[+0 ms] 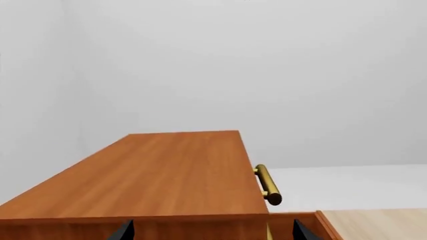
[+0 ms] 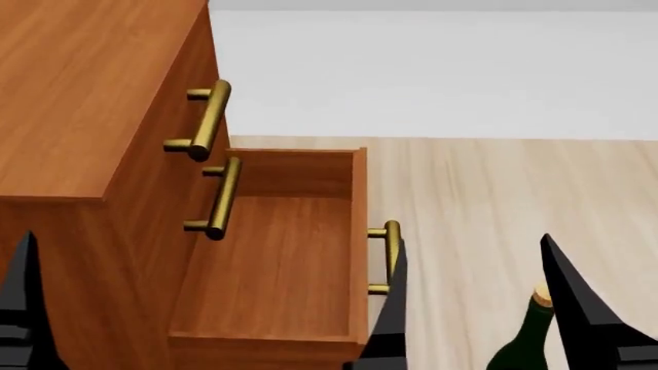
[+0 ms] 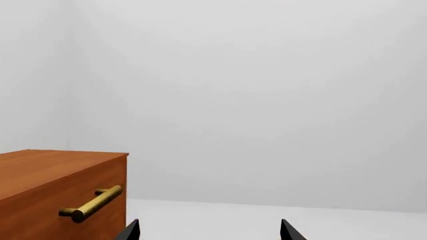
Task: Put the wine bottle in the bottom drawer of the cabinet.
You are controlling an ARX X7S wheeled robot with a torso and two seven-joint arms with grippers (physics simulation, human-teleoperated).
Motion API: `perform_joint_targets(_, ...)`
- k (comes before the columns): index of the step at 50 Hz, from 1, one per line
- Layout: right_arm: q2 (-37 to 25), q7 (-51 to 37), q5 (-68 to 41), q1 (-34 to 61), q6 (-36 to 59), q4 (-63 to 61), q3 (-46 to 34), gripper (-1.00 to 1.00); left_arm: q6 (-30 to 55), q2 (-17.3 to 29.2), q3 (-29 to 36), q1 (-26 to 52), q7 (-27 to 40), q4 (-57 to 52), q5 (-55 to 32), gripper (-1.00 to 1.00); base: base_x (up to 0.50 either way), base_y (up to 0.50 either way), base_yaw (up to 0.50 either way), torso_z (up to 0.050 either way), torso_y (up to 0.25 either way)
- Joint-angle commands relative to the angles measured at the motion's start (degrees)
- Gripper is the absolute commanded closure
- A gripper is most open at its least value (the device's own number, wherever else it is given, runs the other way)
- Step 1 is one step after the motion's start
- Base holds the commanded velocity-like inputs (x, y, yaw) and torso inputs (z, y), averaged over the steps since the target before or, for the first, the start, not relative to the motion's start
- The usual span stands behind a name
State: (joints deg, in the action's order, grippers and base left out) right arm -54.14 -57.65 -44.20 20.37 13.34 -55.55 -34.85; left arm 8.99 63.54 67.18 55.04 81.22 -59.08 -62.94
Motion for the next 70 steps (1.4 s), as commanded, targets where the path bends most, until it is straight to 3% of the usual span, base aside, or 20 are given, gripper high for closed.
perform_joint_targets(1, -0.3, 0.0, -0.7, -0.5, -0.8, 1.0, 0.1, -1.00, -0.8, 0.6, 0.7, 0.1, -0.1, 0.0, 0.7, -1.00, 0.14, 0.00, 0.00, 0.000, 0.000)
perform_joint_targets(36, -4.1, -1.5, -6.0, -4.8, -4.9, 9.6, 3.9, -1.00, -0.9, -0.6, 2.4, 0.7, 0.5, 0.3, 1.4, -1.00, 0.01, 0.00, 0.00, 0.000, 0.000)
perform_joint_targets(70, 1.8, 5.2, -8.2, -2.2, -3.3, 24.9, 1.7, -1.00, -2.0, -1.3, 3.4, -0.2, -0.4, 1.7, 2.8, -1.00, 0.00, 0.00, 0.00, 0.000, 0.000)
